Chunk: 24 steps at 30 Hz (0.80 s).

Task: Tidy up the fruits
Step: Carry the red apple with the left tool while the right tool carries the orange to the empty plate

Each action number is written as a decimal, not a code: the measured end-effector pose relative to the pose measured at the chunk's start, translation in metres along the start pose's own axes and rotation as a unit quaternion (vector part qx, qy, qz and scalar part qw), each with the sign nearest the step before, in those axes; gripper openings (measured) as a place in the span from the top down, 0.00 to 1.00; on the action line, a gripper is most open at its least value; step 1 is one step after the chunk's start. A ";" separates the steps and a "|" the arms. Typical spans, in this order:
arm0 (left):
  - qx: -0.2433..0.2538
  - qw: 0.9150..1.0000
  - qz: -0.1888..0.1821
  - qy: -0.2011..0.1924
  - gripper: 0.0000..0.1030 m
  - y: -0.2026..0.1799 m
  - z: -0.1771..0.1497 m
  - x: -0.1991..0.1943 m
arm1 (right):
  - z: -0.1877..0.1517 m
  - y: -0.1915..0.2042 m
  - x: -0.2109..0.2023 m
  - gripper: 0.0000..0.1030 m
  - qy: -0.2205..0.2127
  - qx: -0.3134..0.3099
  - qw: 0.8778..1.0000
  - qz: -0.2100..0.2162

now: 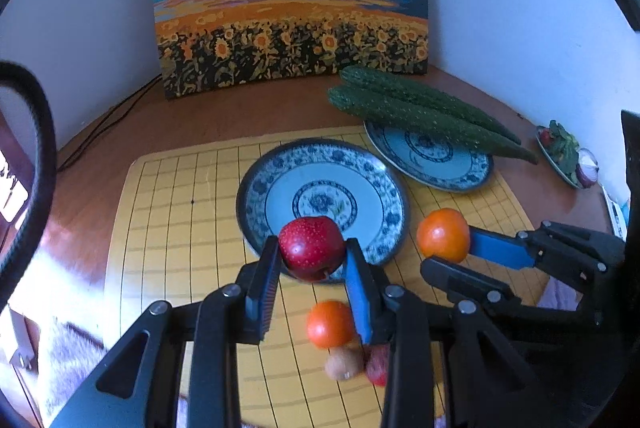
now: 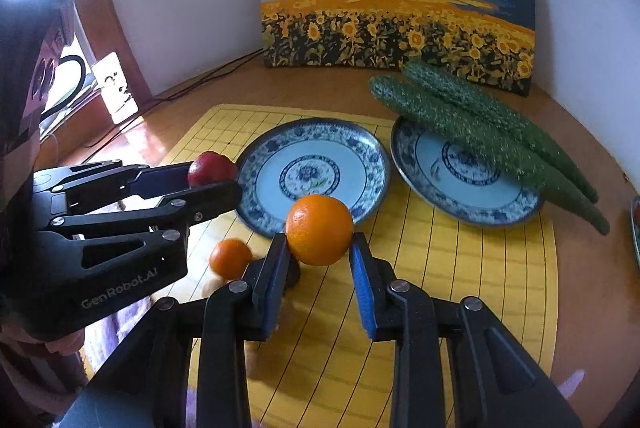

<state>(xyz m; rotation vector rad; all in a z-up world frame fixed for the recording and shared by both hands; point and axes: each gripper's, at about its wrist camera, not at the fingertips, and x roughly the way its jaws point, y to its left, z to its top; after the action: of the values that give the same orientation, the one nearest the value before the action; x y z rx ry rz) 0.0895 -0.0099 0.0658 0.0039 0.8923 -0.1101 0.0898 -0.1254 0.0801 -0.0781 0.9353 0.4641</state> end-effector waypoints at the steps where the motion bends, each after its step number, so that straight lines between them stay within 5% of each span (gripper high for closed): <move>1: 0.000 1.000 0.001 0.000 0.68 0.001 0.003 0.003 | 0.003 -0.001 0.002 0.69 0.000 0.000 1.000 -0.001; 24: -0.037 0.998 0.006 0.040 0.68 0.025 0.035 0.075 | 0.043 -0.023 0.062 0.69 0.019 -0.001 1.000 -0.021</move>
<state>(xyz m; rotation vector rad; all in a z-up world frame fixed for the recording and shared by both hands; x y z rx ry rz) 0.1655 0.0063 0.0284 -0.0560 0.9751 -0.0651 0.1635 -0.1132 0.0540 -0.1087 0.9682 0.4256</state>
